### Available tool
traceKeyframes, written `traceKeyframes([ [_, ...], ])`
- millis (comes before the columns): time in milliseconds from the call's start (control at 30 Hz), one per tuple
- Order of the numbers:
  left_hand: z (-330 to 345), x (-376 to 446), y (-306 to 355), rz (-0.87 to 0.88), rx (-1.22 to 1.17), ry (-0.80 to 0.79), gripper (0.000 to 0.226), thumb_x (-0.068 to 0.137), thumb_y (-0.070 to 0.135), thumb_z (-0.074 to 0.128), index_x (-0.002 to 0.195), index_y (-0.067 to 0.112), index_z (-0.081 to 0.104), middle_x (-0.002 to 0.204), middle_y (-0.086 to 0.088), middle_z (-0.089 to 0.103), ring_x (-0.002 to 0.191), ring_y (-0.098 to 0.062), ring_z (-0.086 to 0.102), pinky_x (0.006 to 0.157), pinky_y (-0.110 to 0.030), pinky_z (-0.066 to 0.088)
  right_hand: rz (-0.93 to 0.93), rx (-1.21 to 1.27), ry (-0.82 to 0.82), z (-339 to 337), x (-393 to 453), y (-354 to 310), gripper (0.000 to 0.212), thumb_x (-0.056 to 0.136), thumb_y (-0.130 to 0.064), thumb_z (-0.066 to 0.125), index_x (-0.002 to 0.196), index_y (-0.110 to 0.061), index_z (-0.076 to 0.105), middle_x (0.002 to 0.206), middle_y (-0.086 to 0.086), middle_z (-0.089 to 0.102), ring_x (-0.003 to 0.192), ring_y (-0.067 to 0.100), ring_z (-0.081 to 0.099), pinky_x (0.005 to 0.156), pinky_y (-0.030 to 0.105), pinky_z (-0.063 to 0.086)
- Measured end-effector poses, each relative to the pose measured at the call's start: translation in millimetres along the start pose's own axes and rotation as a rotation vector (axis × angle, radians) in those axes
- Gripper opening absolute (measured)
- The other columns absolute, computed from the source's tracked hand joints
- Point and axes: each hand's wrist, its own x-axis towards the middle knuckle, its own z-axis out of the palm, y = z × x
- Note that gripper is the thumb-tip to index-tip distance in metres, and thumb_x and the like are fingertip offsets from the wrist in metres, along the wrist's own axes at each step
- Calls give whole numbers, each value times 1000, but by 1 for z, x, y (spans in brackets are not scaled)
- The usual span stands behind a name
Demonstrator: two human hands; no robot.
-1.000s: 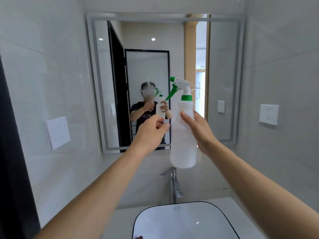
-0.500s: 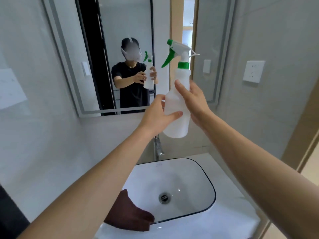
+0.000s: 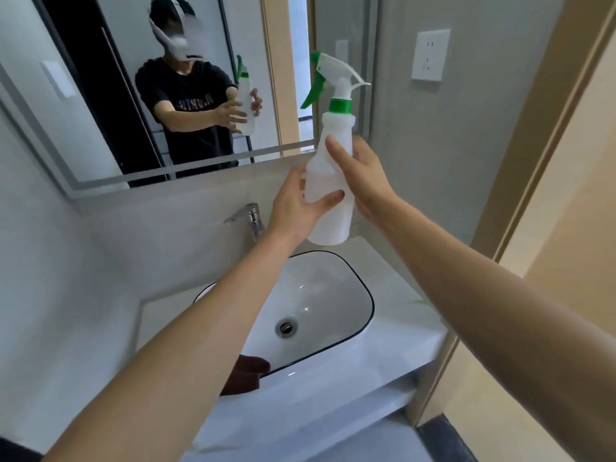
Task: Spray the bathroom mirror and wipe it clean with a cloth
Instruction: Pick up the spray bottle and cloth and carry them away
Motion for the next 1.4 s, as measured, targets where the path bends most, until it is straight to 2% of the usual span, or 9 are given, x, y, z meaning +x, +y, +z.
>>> traceKeyframes([
  [200, 36, -21, -16, -26, -140, -147, 62, 73, 36, 83, 126, 22, 53, 117, 5, 69, 107, -13, 67, 94, -43, 54, 143, 132, 54, -50, -39, 37, 68, 81, -62, 61, 123, -8, 57, 120, 14, 68, 108, 28, 69, 96, 46, 55],
  [367, 73, -52, -38, -53, -228, -366, 70, 70, 33, 86, 128, 19, 50, 121, 2, 68, 110, -14, 67, 98, -45, 53, 315, 136, 227, -80, -101, 82, 81, 74, -80, 53, 129, -20, 61, 124, 5, 70, 116, 25, 66, 108, 51, 45],
  [600, 115, -127, -87, -39, -179, -684, 62, 80, 37, 80, 129, 24, 45, 126, 5, 61, 113, -16, 61, 94, -35, 54, 348, 120, 525, -87, -210, 130, 80, 80, -77, 47, 133, -18, 51, 124, 15, 65, 113, 33, 66, 100, 55, 51],
  [833, 149, -203, -151, -48, -29, -832, 61, 87, 38, 72, 140, 27, 43, 134, 2, 53, 115, -14, 53, 87, -31, 47, 381, 177, 722, -85, -302, 201, 45, 94, -63, 39, 114, -27, 58, 116, 14, 67, 106, 30, 67, 98, 53, 53],
  [967, 177, -241, -202, -46, -2, -880, 60, 89, 39, 70, 142, 30, 43, 132, 2, 57, 117, -20, 56, 94, -42, 53, 451, 280, 820, -87, -338, 258, 47, 95, -62, 39, 113, -24, 61, 119, 18, 67, 108, 36, 67, 96, 56, 53],
  [1067, 202, -270, -250, -93, -39, -871, 56, 90, 30, 70, 139, 24, 42, 130, 1, 59, 115, -19, 59, 94, -38, 53, 511, 302, 889, -94, -355, 316, 60, 81, -73, 43, 113, -25, 60, 117, 14, 68, 105, 33, 68, 94, 58, 54],
  [1167, 229, -296, -308, -178, -75, -814, 52, 89, 27, 71, 132, 17, 42, 127, -1, 60, 111, -21, 61, 94, -41, 55, 520, 308, 904, -98, -371, 379, 51, 89, -67, 39, 109, -26, 61, 114, 13, 70, 103, 31, 69, 92, 55, 56],
  [1267, 249, -316, -370, -163, -54, -756, 50, 89, 31, 71, 130, 20, 45, 123, 1, 60, 108, -18, 62, 91, -38, 56, 561, 308, 909, -96, -385, 448, 64, 84, -74, 39, 121, -25, 56, 116, 8, 68, 106, 27, 68, 95, 53, 54],
  [1400, 267, -337, -448, -118, 9, -679, 48, 92, 34, 68, 134, 26, 48, 123, 5, 59, 108, -16, 59, 85, -29, 53, 601, 350, 861, -96, -401, 529, 49, 98, -64, 36, 117, -24, 58, 110, 3, 68, 100, 19, 66, 84, 36, 54],
])
